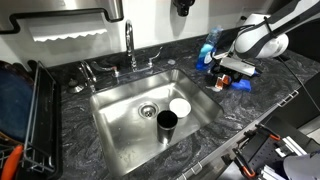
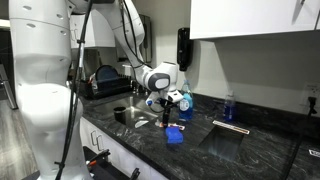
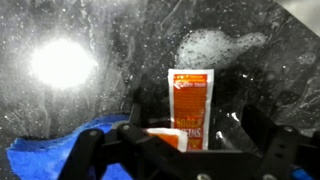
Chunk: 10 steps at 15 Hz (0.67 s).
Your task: Move the orange sachet backwards
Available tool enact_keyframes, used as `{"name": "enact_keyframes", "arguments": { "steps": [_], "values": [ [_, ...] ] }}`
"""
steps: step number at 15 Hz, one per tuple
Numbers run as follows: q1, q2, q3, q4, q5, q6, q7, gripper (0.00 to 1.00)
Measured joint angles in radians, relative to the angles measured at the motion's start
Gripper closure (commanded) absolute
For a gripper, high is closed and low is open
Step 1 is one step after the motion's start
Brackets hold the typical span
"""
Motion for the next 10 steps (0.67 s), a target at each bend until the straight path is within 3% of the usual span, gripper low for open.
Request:
{"name": "enact_keyframes", "arguments": {
  "steps": [1, 3, 10],
  "values": [
    [0.0, 0.0, -0.008, -0.009, 0.0, 0.001, 0.0, 0.25],
    [0.0, 0.001, -0.02, -0.027, 0.0, 0.008, 0.003, 0.33],
    [0.003, -0.044, -0.035, -0.057, -0.004, 0.008, 0.065, 0.83]
  ]
}}
